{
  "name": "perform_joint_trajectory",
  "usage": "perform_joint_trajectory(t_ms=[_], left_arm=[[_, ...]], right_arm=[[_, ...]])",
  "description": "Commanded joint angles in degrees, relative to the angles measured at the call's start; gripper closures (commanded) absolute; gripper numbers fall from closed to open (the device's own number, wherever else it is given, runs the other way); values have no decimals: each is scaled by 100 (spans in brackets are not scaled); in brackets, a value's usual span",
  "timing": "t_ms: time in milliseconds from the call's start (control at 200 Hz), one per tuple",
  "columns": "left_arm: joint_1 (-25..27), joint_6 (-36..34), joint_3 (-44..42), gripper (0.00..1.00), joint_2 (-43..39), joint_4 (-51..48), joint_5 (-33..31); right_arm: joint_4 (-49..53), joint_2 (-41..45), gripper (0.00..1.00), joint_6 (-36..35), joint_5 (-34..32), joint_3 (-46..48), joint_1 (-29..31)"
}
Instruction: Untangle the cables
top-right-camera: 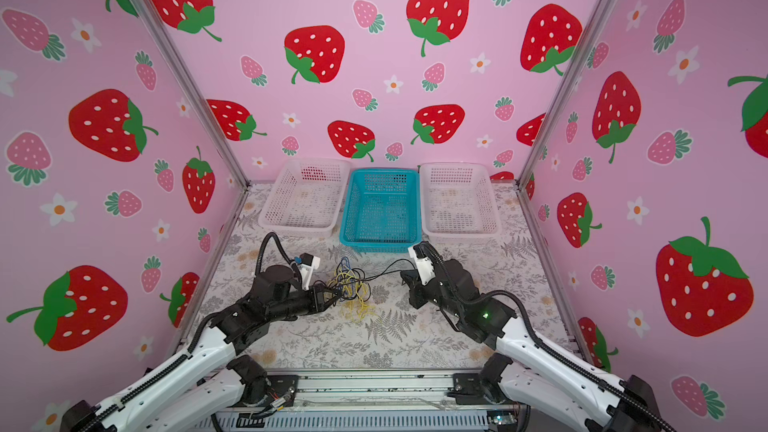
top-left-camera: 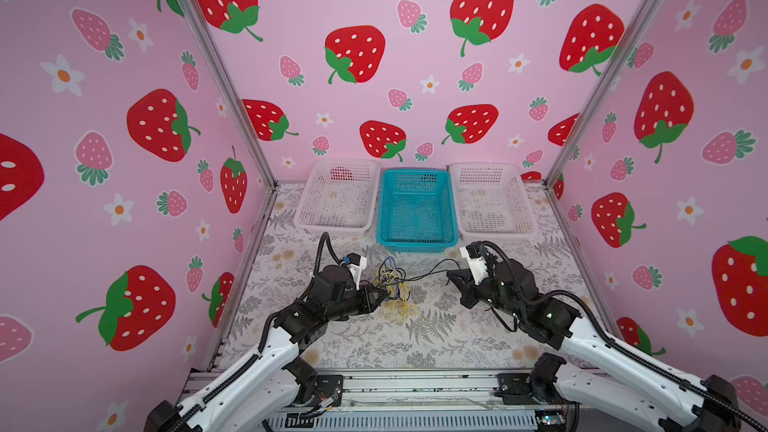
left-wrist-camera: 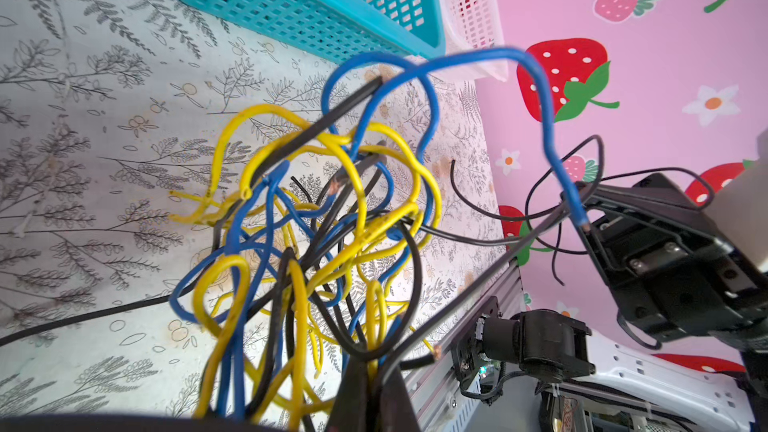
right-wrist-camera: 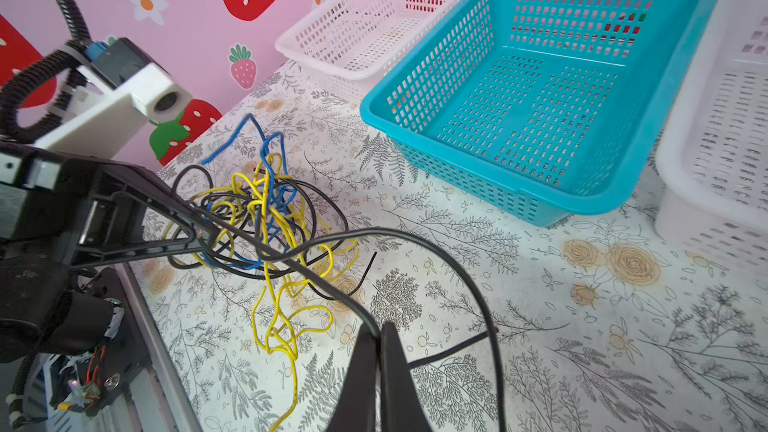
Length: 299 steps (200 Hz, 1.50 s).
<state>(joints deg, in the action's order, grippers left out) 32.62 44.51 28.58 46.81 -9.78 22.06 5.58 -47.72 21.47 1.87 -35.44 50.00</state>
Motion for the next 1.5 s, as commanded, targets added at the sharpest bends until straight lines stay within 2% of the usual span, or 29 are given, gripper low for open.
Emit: perform_joint_trajectory(t_ms=[0, 140, 275, 390, 590, 670, 850, 1045, 1296, 1491], left_arm=[[-160, 2, -132, 85, 180, -332, -257], [-160, 21, -142, 69, 329, -184, -79], [-160, 42, -116, 63, 236, -60, 169], [-160, 23, -131, 60, 110, -94, 140], [-164, 121, -199, 59, 253, 99, 138], [-160, 232, -191, 59, 244, 292, 225], [-160, 277, 67, 58, -78, 353, 258], [-160, 146, 399, 56, -15, 271, 327], [-104, 78, 734, 49, 28, 1100, 600], [242, -179, 921, 48, 168, 1828, 848]], right_arm=[[177, 371, 100, 6, -440, -477, -267], [73, 281, 100, -18, 24, -715, -262], [54, 181, 100, -3, 106, -719, -265], [-99, 300, 100, -72, 409, -886, -268], [-553, 369, 100, -246, 1710, -1430, -268], [-734, 404, 100, -264, 1960, -1487, -263], [-1051, 557, 100, -263, 2174, -1590, -263], [-1316, 374, 100, -275, 2239, -1728, -264], [-1688, 178, 100, -161, 2519, -1817, -266], [-1711, -259, 100, -73, 2824, -2195, -269]])
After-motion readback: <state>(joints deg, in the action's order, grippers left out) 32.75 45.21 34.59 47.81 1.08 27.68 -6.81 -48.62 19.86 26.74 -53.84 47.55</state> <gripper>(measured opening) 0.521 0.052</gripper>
